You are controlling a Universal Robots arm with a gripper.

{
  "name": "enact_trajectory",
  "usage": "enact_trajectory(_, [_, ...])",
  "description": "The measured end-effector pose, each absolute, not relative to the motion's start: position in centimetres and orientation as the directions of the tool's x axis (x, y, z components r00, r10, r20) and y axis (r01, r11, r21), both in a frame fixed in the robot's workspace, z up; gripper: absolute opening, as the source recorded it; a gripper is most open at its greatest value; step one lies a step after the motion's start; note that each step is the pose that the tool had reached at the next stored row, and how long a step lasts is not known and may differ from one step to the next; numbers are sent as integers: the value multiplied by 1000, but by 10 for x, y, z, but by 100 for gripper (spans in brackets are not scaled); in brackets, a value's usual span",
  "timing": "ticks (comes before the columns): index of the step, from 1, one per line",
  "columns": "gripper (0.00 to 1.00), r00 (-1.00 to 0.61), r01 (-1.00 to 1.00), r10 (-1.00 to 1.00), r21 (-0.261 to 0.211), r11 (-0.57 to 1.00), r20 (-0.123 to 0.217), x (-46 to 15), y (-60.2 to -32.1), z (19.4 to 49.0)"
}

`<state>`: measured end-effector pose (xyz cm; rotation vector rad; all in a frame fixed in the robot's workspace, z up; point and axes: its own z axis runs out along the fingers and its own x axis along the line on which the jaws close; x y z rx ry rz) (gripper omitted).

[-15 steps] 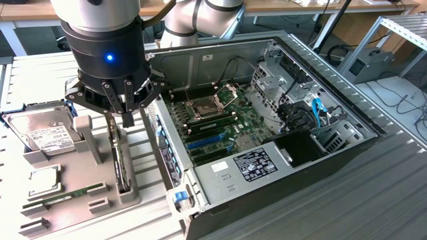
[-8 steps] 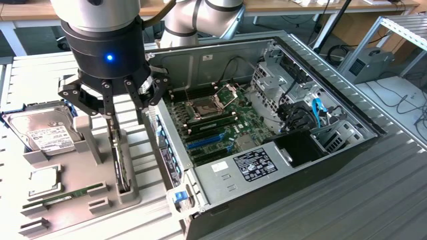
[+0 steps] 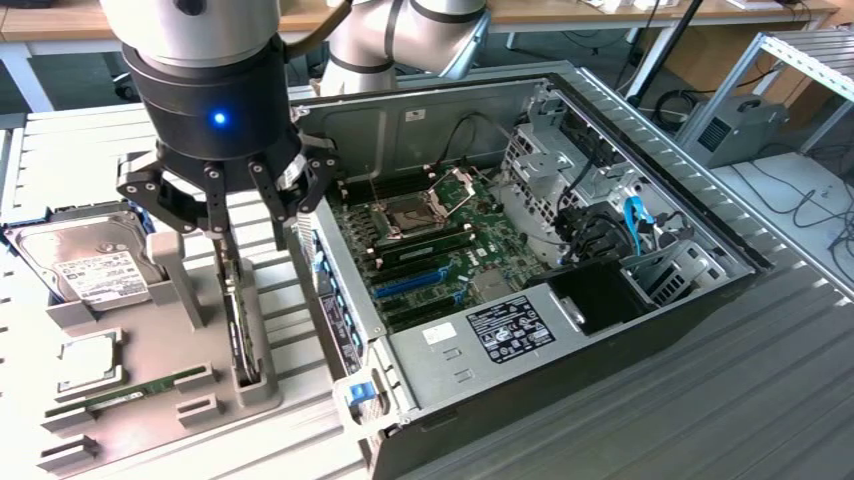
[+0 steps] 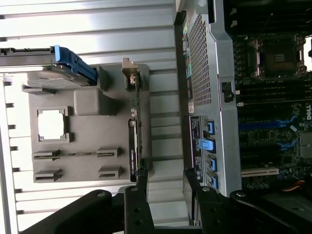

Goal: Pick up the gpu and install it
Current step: 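Pick up the gpu and move the gpu toward the slot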

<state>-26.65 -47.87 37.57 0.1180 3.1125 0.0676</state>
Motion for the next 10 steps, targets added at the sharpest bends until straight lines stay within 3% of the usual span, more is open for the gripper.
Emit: enact_trajectory(10, [42, -997, 75, 76, 44, 996, -24, -267, -479, 372])
